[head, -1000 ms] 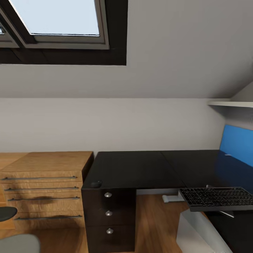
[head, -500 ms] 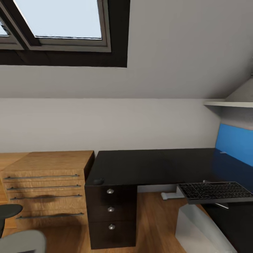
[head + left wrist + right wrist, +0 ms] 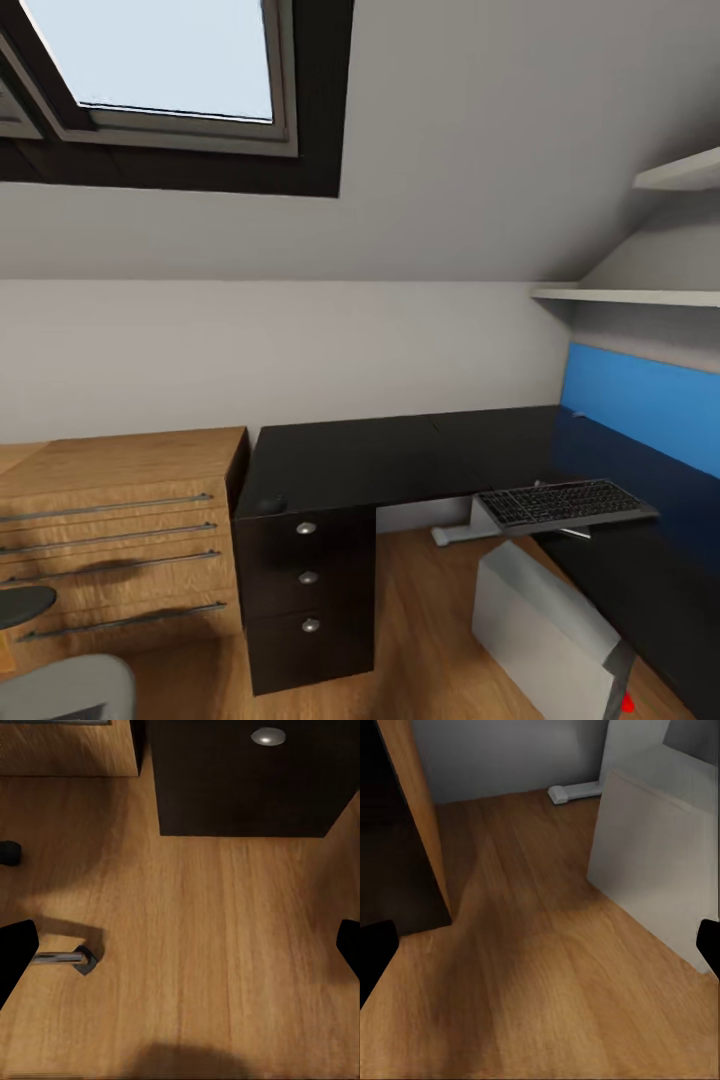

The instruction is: In the bedroom, organize the workspace by keeping the computer under the desk, ensuring the monitor is on the desk, placing the keyboard on the desk next to the monitor, placing the mouse on the desk next to the keyboard, moving the folder from the swivel chair onto the desk next to the mouse, stacking the notebook on top of the folder with the pen on top of the notebook, and positioning the swivel chair next to the desk.

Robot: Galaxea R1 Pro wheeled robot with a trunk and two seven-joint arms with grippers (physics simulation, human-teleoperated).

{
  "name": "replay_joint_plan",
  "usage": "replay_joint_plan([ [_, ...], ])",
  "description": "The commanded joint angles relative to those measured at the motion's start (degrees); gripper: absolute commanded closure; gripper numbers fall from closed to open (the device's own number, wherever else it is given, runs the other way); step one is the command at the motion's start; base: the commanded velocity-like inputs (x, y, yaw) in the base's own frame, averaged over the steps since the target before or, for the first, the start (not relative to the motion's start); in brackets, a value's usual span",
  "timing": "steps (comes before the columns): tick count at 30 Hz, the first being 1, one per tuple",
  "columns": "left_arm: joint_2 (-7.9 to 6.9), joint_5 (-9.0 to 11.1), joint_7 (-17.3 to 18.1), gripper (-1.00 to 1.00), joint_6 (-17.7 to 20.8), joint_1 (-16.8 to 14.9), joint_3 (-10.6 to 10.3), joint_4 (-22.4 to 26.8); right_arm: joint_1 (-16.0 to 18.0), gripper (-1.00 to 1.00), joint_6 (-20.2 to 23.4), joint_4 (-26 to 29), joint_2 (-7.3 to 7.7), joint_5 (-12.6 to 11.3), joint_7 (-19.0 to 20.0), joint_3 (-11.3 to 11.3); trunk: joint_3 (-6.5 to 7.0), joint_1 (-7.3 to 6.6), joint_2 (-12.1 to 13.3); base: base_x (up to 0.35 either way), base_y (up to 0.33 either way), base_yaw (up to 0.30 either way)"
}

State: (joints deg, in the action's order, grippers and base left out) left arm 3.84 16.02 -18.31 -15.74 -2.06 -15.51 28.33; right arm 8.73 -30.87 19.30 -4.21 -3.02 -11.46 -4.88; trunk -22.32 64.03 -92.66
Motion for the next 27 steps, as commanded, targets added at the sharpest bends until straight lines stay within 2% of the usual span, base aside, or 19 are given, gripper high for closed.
replay_joint_plan([
  [1,-0.04,0.5,-0.4,-1.0,-0.3,0.0,-0.5,0.0,0.1,-1.0,-0.2,0.0,0.02,-0.3,-0.4,-0.5,-0.11,-0.03,0.0,-0.25,0.222,-0.145],
  [6,-0.05,0.5,-0.4,-1.0,-0.2,-0.1,-0.5,0.0,0.1,-1.0,-0.2,0.0,0.0,-0.3,-0.4,-0.5,-0.33,-0.03,0.0,-0.136,0.12,-0.136],
  [18,-0.06,0.5,-0.5,-1.0,-0.2,0.0,-0.5,0.0,0.1,-1.0,-0.2,0.0,-0.23,-0.2,-0.4,-0.5,-0.51,-0.03,0.0,-0.018,0.016,-0.068],
  [27,-0.04,0.5,-0.4,-1.0,-0.2,0.0,-0.5,0.0,0.1,-1.0,-0.2,0.0,-0.27,-0.2,-0.4,-0.5,-0.35,-0.03,0.0,0.0,0.037,-0.222],
])
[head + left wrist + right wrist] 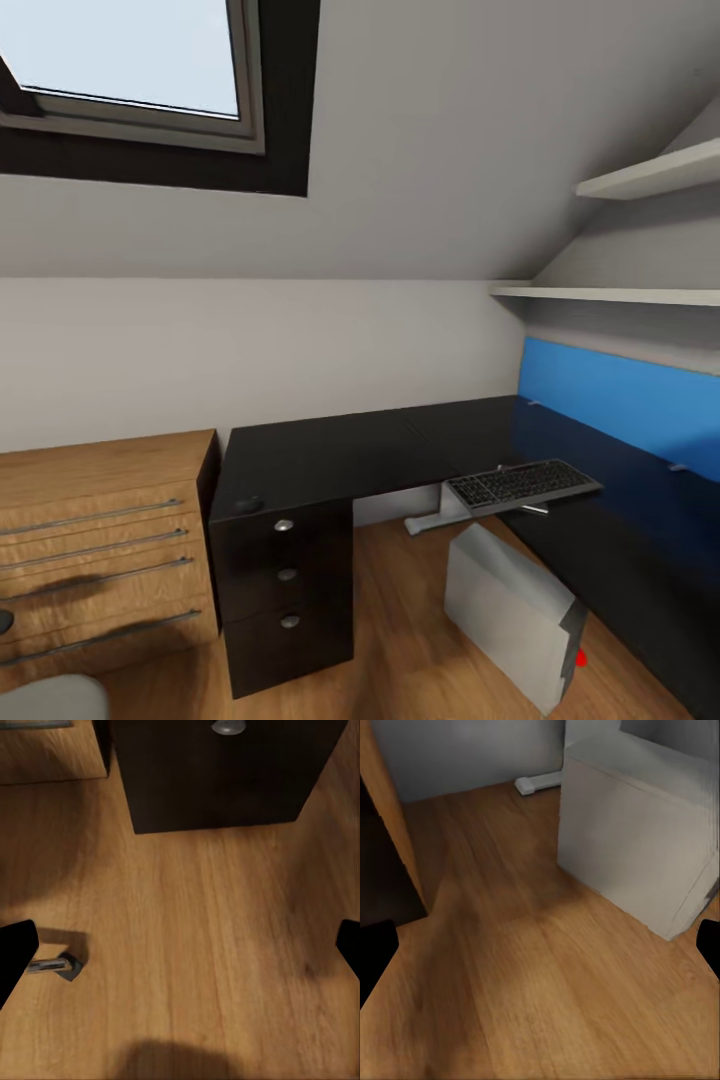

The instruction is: In the bedroom, organize the workspace by keeping the computer under the desk, ensuring the monitor is on the desk, placing the keyboard on the desk next to the monitor, placing the mouse on the desk next to the keyboard, moving the folder from the swivel chair onto the desk next to the mouse, stacking the notebook on top of the folder with the pen on top of the notebook, and positioning the swivel chair next to the desk.

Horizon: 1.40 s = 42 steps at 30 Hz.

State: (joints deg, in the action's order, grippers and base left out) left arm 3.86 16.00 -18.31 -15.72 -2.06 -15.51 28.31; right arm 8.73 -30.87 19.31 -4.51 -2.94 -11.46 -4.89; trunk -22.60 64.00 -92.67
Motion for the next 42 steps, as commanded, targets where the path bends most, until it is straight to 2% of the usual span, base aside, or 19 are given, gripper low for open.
replay_joint_plan([
  [1,-0.04,0.5,-0.4,-1.0,-0.3,0.0,-0.5,0.0,0.1,-1.0,-0.2,-0.1,0.03,-0.3,-0.4,-0.5,-0.05,0.0,0.0,0.0,0.189,-0.251],
  [11,0.01,0.5,-0.3,-1.0,-0.3,-0.1,-0.5,0.0,0.1,-1.0,-0.2,-0.1,0.03,-0.3,-0.4,-0.5,0.17,0.0,0.0,0.043,0.191,-0.256],
  [42,0.01,0.5,-0.4,-1.0,-0.2,-0.1,-0.5,0.6,0.1,-1.0,-0.2,-0.1,0.03,-0.3,-0.4,-0.5,0.51,0.22,-0.4,0.005,0.005,-0.253],
])
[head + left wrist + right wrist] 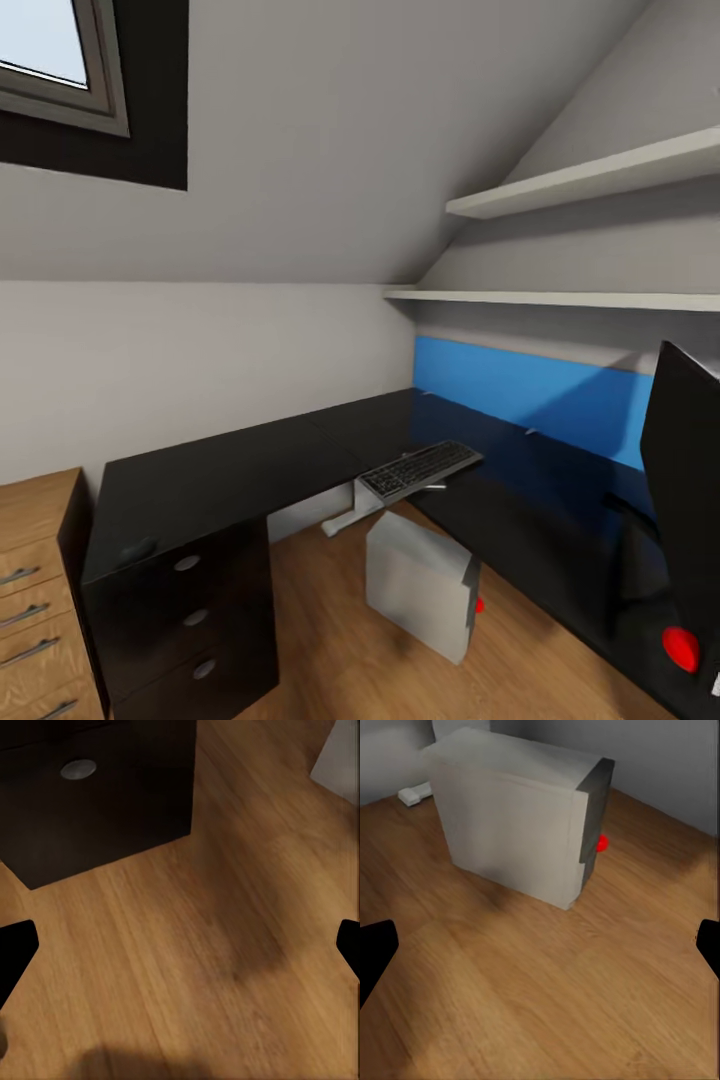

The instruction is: In the bedroom, organize the workspace by keeping the computer under the desk, ensuring the monitor is on the desk, placing the keyboard on the desk next to the monitor, placing the mouse on the desk next to the keyboard, moving the folder from the swivel chair onto the desk next to the mouse, stacking the notebook on top of the folder with the pen on top of the notebook, and positioning the swivel chair next to the desk.

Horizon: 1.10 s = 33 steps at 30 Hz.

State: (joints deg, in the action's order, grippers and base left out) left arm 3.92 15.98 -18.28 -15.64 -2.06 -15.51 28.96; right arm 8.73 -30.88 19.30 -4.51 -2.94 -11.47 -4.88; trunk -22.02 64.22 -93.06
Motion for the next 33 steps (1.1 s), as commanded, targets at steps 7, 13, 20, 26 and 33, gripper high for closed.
replay_joint_plan([
  [7,-0.06,0.6,-0.6,-1.0,-0.3,-0.1,-0.5,0.6,0.1,-1.0,-0.1,-0.1,0.03,-0.3,-0.4,-0.5,-1.33,1.54,-2.9,0.0,0.0,-0.061],
  [13,-0.06,0.6,-0.6,-1.0,-0.3,-0.1,-0.5,0.7,0.1,-1.0,-0.2,-0.1,0.03,-0.3,-0.4,-0.4,-2.4,2.86,-5.3,0.0,0.0,-0.012],
  [20,-0.06,0.6,-0.6,-1.0,-0.3,0.0,-0.4,0.8,0.1,-1.0,-0.2,-0.1,0.09,-0.3,-0.4,-0.4,-3.66,4.4,-8.1,0.0,0.0,-0.002],
  [26,-0.01,0.6,-0.5,-1.0,-0.1,-0.1,-0.4,0.8,0.1,-1.0,-0.2,-0.8,0.06,-0.2,-0.4,-0.5,-4.2,5.05,-9.3,0.0,0.0,0.0],
  [33,-0.08,0.6,-0.4,-1.0,-0.3,0.0,-0.3,1.8,0.1,-1.0,-0.2,-3.1,0.09,-0.3,-0.4,-0.8,-4.2,5.05,-9.3,0.0,0.0,0.0],
])
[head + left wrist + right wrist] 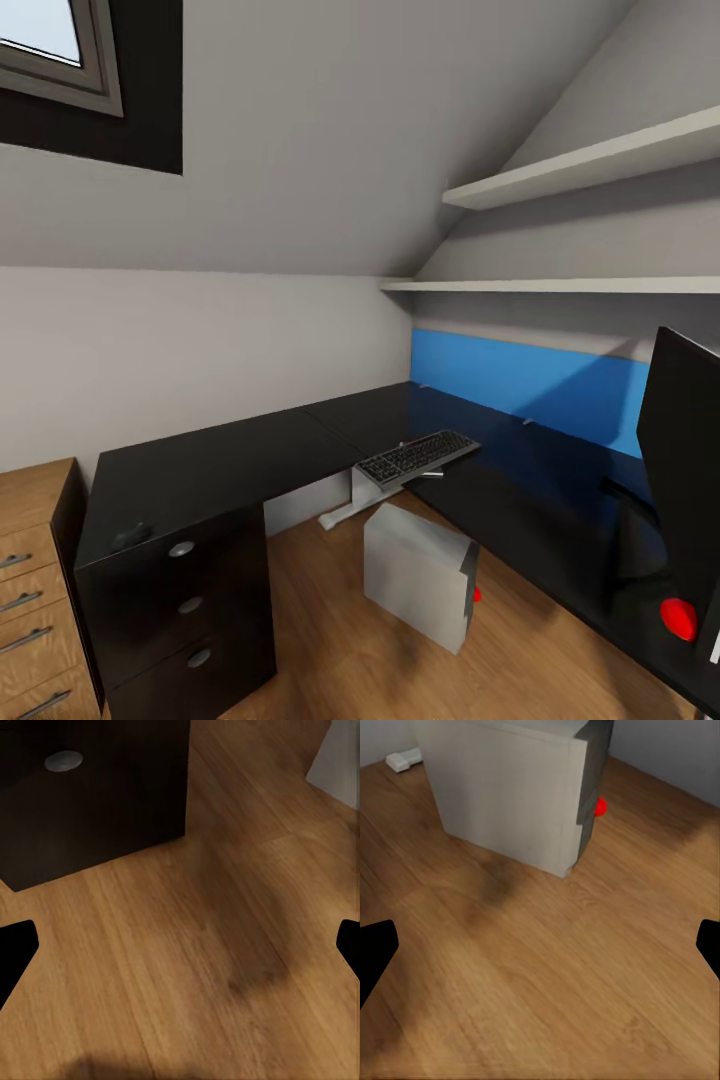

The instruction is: In the bedroom, organize the workspace by keeping the computer under the desk, ensuring the monitor is on the desk, placing the keyboard on the desk next to the monitor, placing the mouse on the desk next to the keyboard, moving the folder from the swivel chair onto the desk next to the mouse, stacking the notebook on top of the folder with the pen on top of the notebook, and positioning the swivel chair next to the desk.

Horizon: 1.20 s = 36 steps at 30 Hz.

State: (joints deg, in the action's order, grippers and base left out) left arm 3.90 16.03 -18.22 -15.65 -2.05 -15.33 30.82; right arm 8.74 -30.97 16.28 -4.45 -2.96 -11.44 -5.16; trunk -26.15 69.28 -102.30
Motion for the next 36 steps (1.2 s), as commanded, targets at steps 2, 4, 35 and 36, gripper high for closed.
replay_joint_plan([
  [2,-0.05,0.6,-0.4,-1.0,-0.3,-0.1,-0.5,0.0,0.0,-1.0,-0.2,-0.1,0.01,-0.3,-0.4,-0.5,-0.07,-0.01,0.0,0.0,0.0,0.0],
  [4,-0.08,0.6,-0.3,-1.0,-0.3,-0.1,-0.4,0.1,0.0,-1.0,-0.2,-0.2,0.04,-0.2,-0.4,-0.5,-0.07,-0.01,0.0,0.0,0.0,0.0],
  [35,-0.03,0.5,-0.5,-1.0,-0.2,-0.1,-0.5,0.1,0.0,-1.0,-0.1,-0.2,-0.03,0.1,-0.3,-0.6,3.88,-4.84,8.8,0.0,0.0,0.0],
  [36,-0.03,0.5,-0.5,-1.0,-0.2,-0.1,-0.5,0.1,0.0,-1.0,-0.1,-0.2,-0.03,0.1,-0.3,-0.6,3.88,-4.84,8.8,0.0,0.0,0.0],
])
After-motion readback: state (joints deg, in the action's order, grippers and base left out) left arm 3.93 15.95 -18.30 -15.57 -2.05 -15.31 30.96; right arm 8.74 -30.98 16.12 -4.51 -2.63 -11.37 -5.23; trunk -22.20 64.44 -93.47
